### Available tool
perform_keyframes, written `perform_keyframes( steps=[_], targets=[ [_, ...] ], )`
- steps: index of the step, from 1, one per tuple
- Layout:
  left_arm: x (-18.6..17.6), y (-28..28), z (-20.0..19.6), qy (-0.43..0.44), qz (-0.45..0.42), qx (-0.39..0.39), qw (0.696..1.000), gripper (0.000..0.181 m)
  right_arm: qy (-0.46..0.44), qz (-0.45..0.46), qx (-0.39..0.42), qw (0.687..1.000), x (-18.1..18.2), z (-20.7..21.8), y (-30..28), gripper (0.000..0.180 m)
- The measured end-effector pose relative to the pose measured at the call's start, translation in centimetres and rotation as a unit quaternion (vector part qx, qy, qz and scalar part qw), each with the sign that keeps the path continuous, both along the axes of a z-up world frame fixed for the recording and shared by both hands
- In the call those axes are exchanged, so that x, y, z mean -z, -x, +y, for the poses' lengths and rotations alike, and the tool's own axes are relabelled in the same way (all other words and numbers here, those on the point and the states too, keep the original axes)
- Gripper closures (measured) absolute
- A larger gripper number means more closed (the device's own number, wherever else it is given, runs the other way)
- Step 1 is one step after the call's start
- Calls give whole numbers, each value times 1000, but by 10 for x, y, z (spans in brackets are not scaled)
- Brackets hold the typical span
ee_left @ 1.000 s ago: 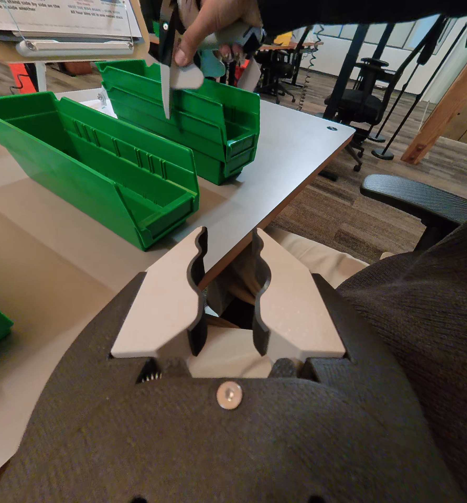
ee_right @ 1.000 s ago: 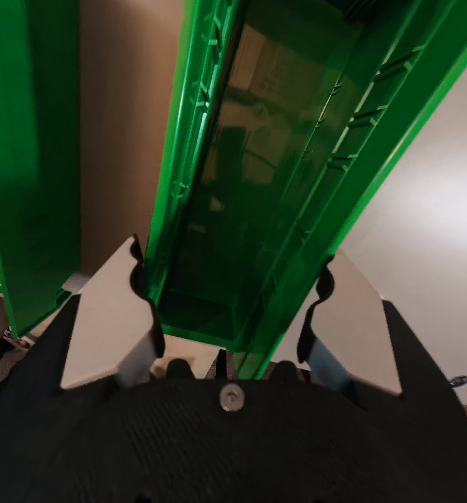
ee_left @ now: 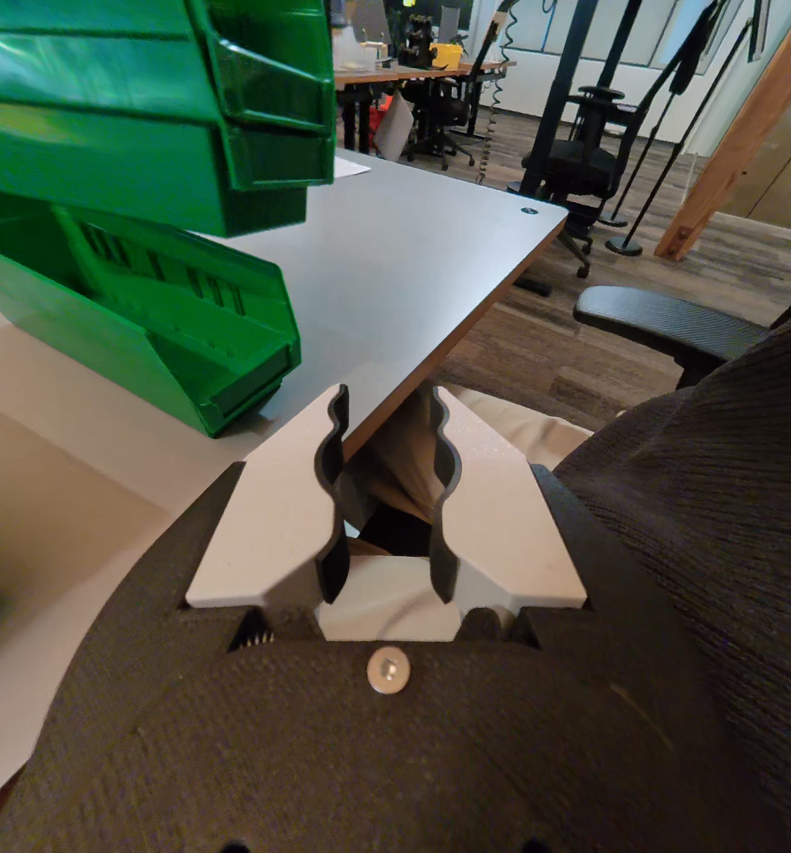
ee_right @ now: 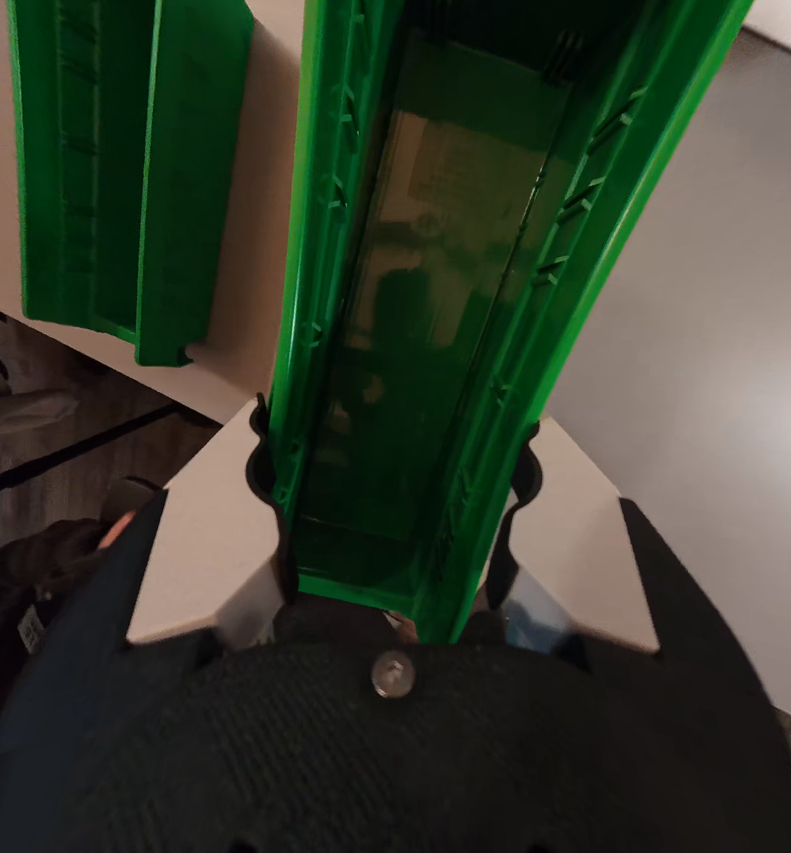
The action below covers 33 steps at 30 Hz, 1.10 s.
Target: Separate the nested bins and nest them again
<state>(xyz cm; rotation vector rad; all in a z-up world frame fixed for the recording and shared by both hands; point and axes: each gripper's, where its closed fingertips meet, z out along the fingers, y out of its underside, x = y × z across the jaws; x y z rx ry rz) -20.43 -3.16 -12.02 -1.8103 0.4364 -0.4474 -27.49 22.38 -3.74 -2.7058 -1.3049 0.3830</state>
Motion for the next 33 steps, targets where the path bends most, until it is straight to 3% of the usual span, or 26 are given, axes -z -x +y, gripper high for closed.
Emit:
perform_keyframes(
  steps=[13,18,23,25,29,33],
  targets=[
    [2,-17,-9,2,30,31,999,144,-30,-32,17,999,10,-5,29,72],
    [3,-18,-9,0,40,29,999,144,-24,-6,29,999,30,-7,46,68],
    [10,-18,-8,12,44,31,998,143,-55,-37,-3,998,60,-11,49,53],
    [12,-16,-8,13,47,28,998,144,-57,-29,-21,998,58,-14,51,45],
    [13,-12,-6,19,38,24,999,143,-57,19,-47,997,34,-23,44,45],
    [17,-12,-5,25,34,23,999,143,-56,97,-69,991,17,-40,22,63]
  ],
)
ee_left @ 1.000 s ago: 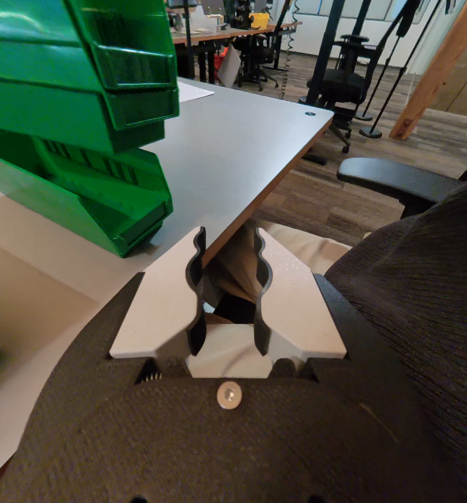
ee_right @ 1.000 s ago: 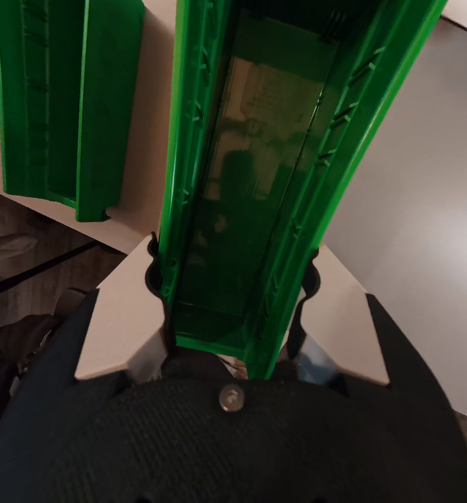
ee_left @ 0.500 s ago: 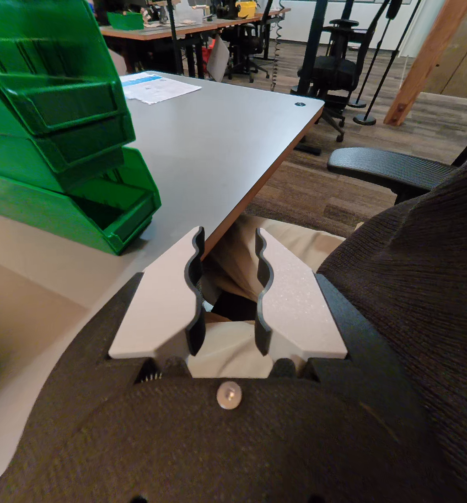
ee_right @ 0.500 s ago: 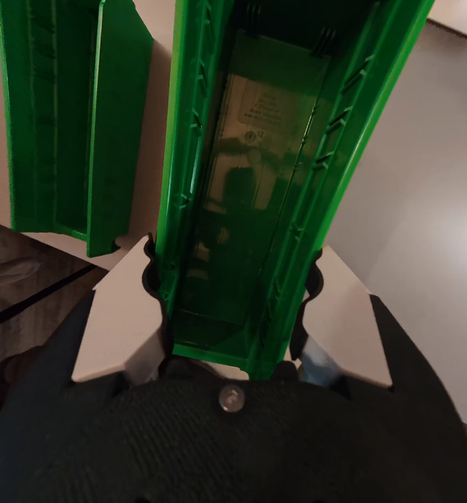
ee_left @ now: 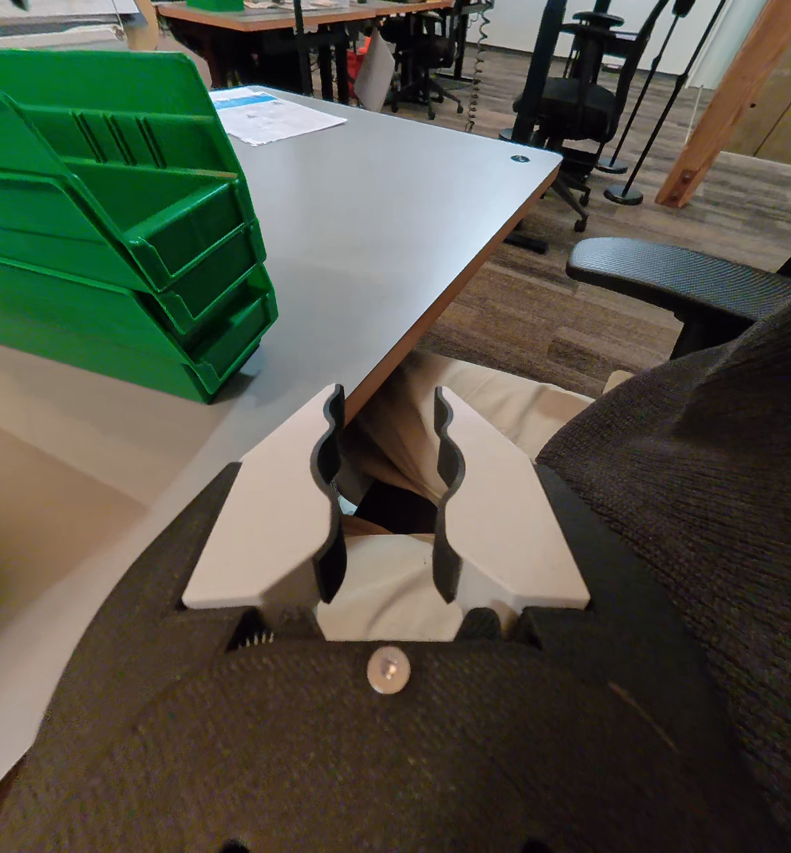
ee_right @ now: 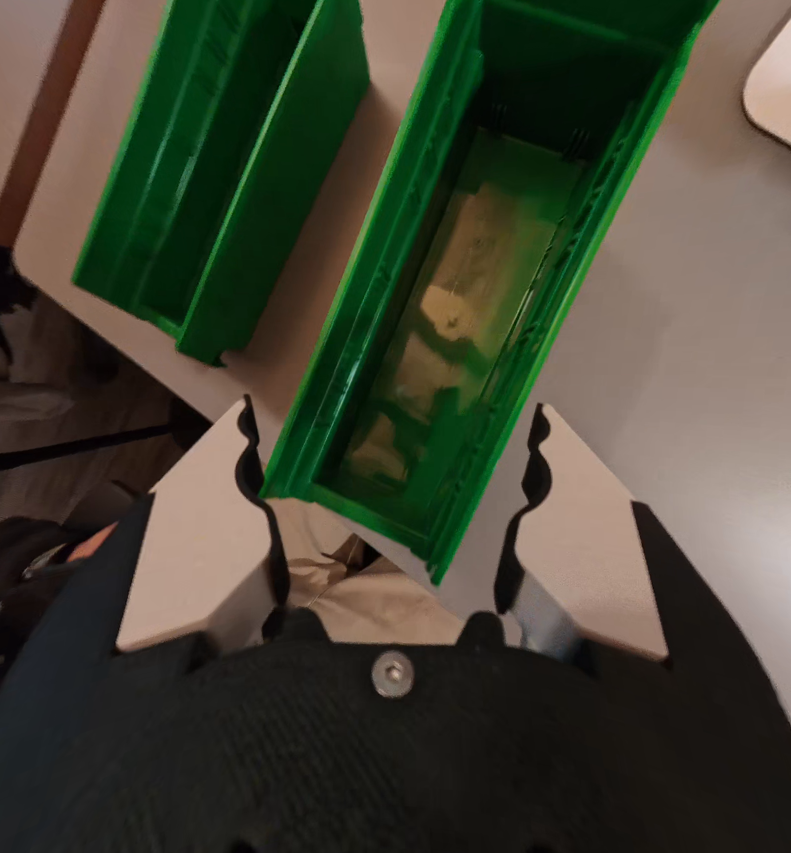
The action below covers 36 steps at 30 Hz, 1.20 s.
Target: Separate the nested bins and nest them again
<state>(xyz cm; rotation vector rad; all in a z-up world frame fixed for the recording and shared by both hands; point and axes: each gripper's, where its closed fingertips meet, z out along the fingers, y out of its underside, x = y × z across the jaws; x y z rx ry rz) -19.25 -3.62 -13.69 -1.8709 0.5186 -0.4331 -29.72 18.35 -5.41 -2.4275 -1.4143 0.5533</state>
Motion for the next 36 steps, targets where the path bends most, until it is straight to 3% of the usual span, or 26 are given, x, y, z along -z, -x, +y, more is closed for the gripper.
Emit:
perform_keyframes(
  steps=[8,12,17,20,27,31,36],
  targets=[
    [13,3,9,1,26,-24,999,142,22,174,-32,984,0,-53,-53,72],
    [20,13,21,-5,34,-62,998,132,-35,244,-33,968,3,-45,-77,74],
    [10,45,54,-8,-27,-150,988,110,-157,368,-36,916,9,-20,-100,90],
    [2,61,79,-4,-59,-182,982,101,-167,434,-49,884,23,-19,-102,111],
    [-33,80,135,-89,-68,-215,970,117,-134,467,-99,868,48,-36,-95,132],
    [-27,79,147,-113,-44,-233,965,149,-194,438,-134,867,52,-38,-90,167],
    [-28,84,142,-168,35,-256,951,156,-137,466,-125,865,52,-44,-88,170]
  ],
)
